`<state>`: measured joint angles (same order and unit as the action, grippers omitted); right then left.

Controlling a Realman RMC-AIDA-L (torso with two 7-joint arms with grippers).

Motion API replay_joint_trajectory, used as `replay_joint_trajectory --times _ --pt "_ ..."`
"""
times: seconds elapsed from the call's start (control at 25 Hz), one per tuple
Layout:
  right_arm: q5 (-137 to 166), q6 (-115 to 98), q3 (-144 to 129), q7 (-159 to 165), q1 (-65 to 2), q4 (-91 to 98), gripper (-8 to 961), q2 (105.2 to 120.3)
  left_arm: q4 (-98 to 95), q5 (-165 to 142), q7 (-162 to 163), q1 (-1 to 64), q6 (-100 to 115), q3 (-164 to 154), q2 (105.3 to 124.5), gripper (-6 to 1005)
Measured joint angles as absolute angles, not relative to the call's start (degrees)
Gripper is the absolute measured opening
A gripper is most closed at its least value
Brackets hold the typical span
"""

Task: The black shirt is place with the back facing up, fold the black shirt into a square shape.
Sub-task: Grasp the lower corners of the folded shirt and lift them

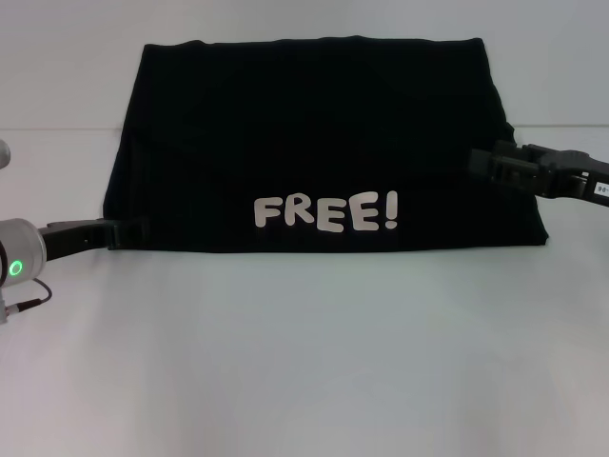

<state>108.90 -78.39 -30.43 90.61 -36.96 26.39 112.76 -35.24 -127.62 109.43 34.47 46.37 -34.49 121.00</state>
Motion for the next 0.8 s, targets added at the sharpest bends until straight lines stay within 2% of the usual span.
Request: replay_joint_trajectory --times 0.48,0.8 --pt "108.89 -78.3 -29.8 90.61 -37.0 26.53 723 112.77 -34.98 -127.62 109.42 34.29 46.38 -34.3 120.88 469" --pt "108.89 -78.31 -29.79 90.62 -36.95 26.55 720 112.76 -34.98 -127.67 109.32 34.54 46.31 -34.57 120.76 304"
